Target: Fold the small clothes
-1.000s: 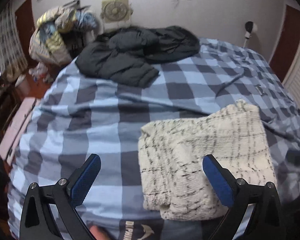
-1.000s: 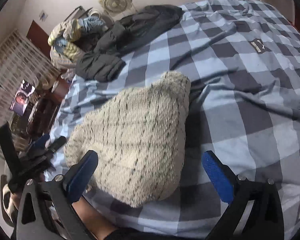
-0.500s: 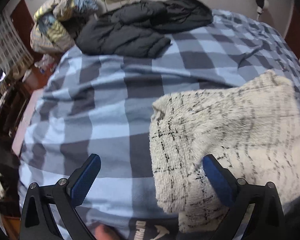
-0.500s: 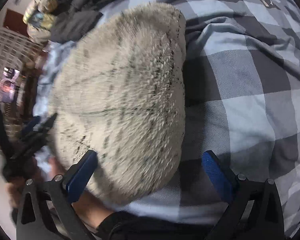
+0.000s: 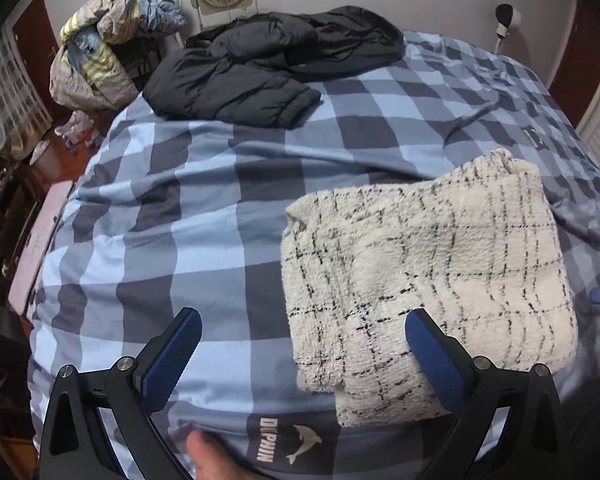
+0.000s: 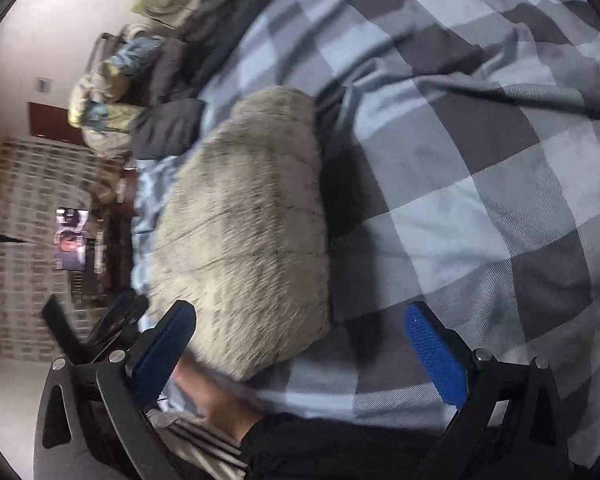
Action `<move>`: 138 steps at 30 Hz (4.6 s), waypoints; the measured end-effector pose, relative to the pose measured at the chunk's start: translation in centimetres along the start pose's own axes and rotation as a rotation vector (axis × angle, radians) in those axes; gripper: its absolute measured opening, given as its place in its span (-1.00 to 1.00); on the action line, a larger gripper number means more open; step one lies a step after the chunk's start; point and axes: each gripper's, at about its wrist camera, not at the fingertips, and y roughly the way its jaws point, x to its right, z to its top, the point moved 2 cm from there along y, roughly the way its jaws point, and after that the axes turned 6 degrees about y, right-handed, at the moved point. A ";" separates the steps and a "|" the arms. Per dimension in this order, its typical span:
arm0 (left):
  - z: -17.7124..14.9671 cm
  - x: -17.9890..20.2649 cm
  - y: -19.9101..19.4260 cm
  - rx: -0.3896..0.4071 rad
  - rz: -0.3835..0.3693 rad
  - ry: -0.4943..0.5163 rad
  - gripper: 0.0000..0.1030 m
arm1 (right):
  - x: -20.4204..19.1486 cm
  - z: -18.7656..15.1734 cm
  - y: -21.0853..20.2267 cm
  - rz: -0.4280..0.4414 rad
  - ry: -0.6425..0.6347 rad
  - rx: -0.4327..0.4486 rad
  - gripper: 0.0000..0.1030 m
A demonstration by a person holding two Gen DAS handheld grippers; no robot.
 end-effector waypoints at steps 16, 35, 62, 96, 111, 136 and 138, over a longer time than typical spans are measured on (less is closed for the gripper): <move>-1.5 -3.7 8.6 -0.242 -0.473 -0.390 1.00 | -0.6 -0.1 1.2 -0.037 -0.064 -0.055 0.98; -1.6 -1.8 10.7 -0.245 -0.660 -0.474 0.17 | -1.8 1.4 4.4 0.023 -0.060 -0.094 0.98; 2.6 6.6 5.0 -0.046 -0.473 -0.150 -0.14 | -4.1 -0.3 1.5 0.066 -0.168 -0.046 0.45; -5.1 2.6 -11.5 0.399 -0.018 0.057 1.00 | -6.1 -12.0 -9.6 -0.285 -0.489 0.423 0.84; -4.3 4.1 -7.9 0.289 0.061 0.115 1.00 | -6.7 -11.5 -4.3 -0.430 -0.635 0.447 0.98; -4.2 4.2 -7.3 0.254 0.071 0.122 1.00 | -6.0 -11.0 -5.2 -0.373 -0.569 0.421 0.98; -4.2 4.2 -7.3 0.255 0.070 0.123 1.00 | -6.0 -11.0 -5.2 -0.372 -0.568 0.419 0.98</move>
